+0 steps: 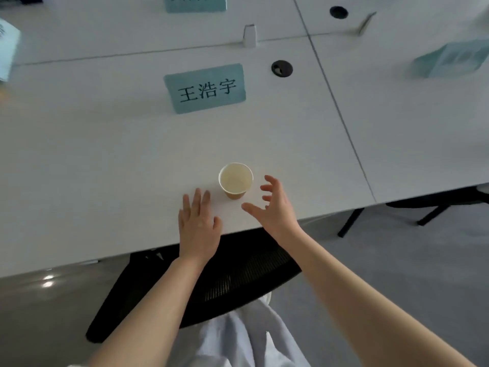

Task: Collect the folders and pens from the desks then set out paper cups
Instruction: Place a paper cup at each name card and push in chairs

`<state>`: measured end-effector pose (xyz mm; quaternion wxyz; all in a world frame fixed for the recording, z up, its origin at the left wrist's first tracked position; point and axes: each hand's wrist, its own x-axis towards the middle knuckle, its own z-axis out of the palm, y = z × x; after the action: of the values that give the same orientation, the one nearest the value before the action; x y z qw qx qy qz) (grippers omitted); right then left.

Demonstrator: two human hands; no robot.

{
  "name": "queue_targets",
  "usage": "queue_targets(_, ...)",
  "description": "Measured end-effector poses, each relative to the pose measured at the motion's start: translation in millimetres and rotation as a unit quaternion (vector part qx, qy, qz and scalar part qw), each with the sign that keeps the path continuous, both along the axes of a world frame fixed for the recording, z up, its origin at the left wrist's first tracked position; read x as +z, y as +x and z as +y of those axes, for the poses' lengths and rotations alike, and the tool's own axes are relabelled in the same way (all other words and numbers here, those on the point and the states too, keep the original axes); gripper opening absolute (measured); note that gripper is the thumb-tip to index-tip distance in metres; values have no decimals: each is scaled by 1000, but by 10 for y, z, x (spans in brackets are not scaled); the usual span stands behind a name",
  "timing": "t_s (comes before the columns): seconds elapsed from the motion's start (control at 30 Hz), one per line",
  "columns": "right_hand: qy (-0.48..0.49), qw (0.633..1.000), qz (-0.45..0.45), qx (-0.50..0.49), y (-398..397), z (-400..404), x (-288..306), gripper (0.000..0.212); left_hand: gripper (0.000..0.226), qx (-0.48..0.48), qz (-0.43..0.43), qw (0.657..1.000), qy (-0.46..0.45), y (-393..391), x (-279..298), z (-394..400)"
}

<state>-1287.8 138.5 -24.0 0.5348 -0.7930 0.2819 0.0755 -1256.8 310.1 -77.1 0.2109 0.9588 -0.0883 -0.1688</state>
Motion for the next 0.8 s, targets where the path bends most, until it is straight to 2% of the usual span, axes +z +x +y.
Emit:
queue_targets(0.1, -3, 999, -5, 49, 147, -42, -103, 104, 72, 30, 10, 999, 16, 16, -66, -19)
queue_targets(0.17, -9, 998, -7, 67, 251, -52, -162, 107, 72, 47, 19, 998, 30, 42, -101, -9)
queue_targets(0.4, -43, 993, -68, 85, 491, -70, -308, 65, 71, 55, -9, 997, 59, 216, -205, -122)
queue_targets(0.6, -25, 995, -92, -28, 849, -407, -277, 66, 69, 58, -22, 997, 46, 678, -221, -427)
queue_targets(0.8, -85, 991, -105, 3, 1445, -926, -321, 64, 68, 77, -38, 996, 32, 1332, -324, -781)
